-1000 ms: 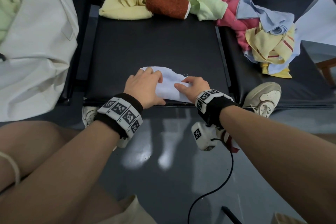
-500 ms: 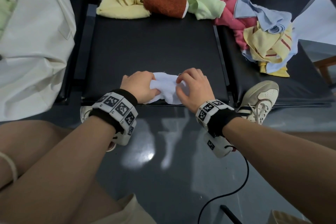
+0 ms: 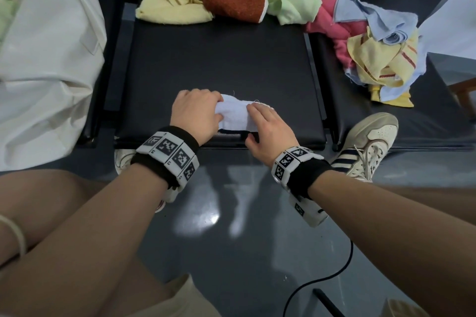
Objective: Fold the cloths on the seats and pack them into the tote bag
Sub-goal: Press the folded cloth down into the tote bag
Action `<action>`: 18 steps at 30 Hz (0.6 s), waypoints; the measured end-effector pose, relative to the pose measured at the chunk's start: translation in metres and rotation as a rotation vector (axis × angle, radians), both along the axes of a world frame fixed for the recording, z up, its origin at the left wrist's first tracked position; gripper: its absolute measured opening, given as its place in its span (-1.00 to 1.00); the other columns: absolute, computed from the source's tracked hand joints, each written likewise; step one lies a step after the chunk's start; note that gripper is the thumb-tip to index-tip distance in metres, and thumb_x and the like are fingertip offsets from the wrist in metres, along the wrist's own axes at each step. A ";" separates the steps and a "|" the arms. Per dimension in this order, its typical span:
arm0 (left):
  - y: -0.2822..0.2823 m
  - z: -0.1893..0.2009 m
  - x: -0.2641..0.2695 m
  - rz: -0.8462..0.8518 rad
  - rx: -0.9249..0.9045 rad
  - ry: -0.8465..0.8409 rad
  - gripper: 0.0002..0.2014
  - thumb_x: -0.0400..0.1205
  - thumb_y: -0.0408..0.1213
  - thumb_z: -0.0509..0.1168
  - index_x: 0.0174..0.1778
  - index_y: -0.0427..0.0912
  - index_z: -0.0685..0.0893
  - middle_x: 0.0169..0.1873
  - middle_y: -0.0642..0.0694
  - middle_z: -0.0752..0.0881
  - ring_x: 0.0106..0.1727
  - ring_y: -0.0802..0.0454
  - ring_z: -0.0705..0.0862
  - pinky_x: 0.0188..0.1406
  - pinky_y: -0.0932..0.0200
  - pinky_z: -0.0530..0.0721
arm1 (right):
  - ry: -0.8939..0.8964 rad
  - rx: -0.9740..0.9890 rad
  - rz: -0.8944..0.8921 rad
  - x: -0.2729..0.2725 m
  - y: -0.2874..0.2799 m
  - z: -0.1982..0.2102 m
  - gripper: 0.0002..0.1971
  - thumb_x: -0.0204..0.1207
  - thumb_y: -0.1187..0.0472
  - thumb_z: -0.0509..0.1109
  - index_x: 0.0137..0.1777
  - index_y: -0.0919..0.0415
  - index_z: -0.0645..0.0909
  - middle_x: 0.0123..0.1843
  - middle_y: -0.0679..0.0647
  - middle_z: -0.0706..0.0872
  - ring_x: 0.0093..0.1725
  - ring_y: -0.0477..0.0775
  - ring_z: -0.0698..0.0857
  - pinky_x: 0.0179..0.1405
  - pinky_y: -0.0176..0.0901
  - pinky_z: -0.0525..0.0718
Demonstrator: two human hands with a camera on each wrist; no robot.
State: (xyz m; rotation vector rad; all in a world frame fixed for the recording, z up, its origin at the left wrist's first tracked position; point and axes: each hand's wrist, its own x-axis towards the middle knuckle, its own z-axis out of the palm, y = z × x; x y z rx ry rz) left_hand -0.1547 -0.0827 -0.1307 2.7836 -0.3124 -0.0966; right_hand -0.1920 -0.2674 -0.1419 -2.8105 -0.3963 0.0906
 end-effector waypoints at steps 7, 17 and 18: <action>-0.013 -0.009 -0.001 0.013 0.039 -0.093 -0.61 0.58 -0.38 0.31 0.35 -0.15 0.65 0.24 -0.14 0.60 0.29 -0.18 0.52 0.30 -0.02 0.41 | 0.092 -0.161 -0.063 0.017 0.019 -0.008 -0.22 0.40 0.08 0.39 0.57 0.43 0.26 0.53 0.30 0.40 0.57 0.29 0.32 0.63 0.01 0.22; -0.013 -0.031 0.005 -0.040 0.015 -0.018 -0.43 0.69 -0.04 -0.03 0.59 -0.21 0.46 0.45 -0.12 0.55 0.56 -0.13 0.37 0.66 -0.20 0.13 | 0.030 -0.182 -0.069 0.028 0.011 -0.025 -0.10 0.27 -0.08 0.44 0.57 0.30 0.24 0.47 0.17 0.41 0.48 0.21 0.38 0.55 0.01 0.29; -0.012 -0.032 0.005 -0.043 0.017 -0.006 -0.34 0.62 0.04 -0.06 0.60 -0.21 0.43 0.47 -0.13 0.53 0.56 -0.13 0.35 0.65 -0.22 0.16 | 0.020 -0.177 -0.064 0.030 0.010 -0.025 -0.11 0.25 -0.08 0.44 0.55 0.29 0.27 0.44 0.15 0.43 0.45 0.21 0.40 0.51 0.01 0.33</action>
